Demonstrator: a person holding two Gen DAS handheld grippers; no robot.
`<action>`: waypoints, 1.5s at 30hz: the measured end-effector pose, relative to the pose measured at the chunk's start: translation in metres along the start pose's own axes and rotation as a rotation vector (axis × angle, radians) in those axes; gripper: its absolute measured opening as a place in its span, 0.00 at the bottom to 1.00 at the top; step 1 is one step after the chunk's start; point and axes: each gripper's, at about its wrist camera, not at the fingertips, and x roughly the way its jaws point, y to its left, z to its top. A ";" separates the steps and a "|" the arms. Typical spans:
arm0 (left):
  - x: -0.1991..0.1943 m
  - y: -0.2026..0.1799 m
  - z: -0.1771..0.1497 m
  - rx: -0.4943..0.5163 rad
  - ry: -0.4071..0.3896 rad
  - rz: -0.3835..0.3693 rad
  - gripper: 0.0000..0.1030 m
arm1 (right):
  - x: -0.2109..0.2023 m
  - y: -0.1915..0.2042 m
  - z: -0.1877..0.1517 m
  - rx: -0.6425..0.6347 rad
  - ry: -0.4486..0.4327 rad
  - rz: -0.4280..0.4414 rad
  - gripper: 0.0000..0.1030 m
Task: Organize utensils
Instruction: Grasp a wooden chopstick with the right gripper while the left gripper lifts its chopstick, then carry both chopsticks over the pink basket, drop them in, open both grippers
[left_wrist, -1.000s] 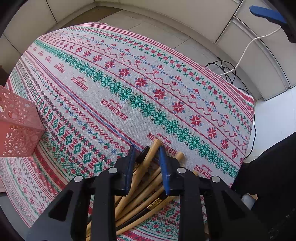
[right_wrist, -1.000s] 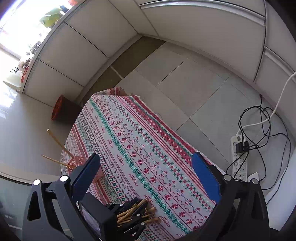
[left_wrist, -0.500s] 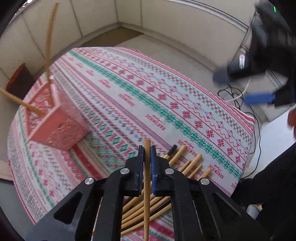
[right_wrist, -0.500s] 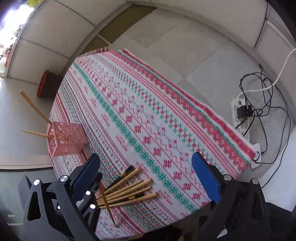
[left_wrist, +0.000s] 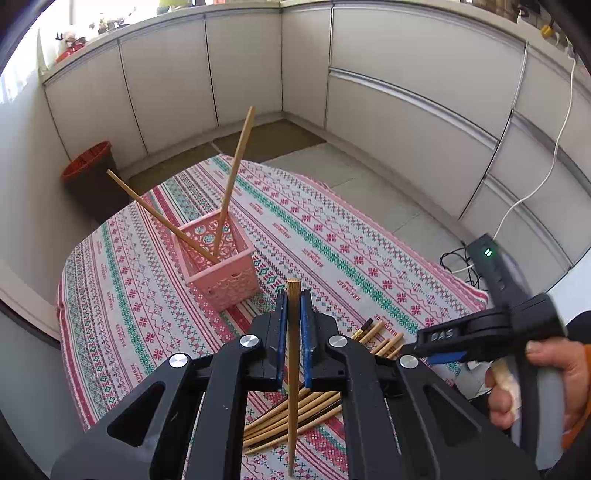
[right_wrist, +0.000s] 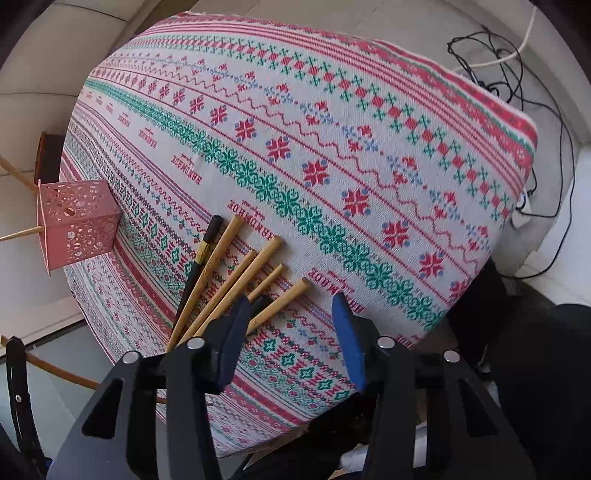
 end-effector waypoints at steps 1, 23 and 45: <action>-0.002 0.000 0.001 -0.002 -0.007 -0.005 0.06 | 0.001 0.003 -0.002 0.011 -0.018 -0.013 0.37; -0.024 0.027 -0.012 -0.068 -0.045 0.032 0.06 | 0.018 0.042 -0.005 0.106 -0.177 -0.080 0.08; -0.069 0.047 0.015 -0.174 -0.210 0.027 0.06 | -0.156 0.091 -0.055 -0.461 -0.702 0.197 0.07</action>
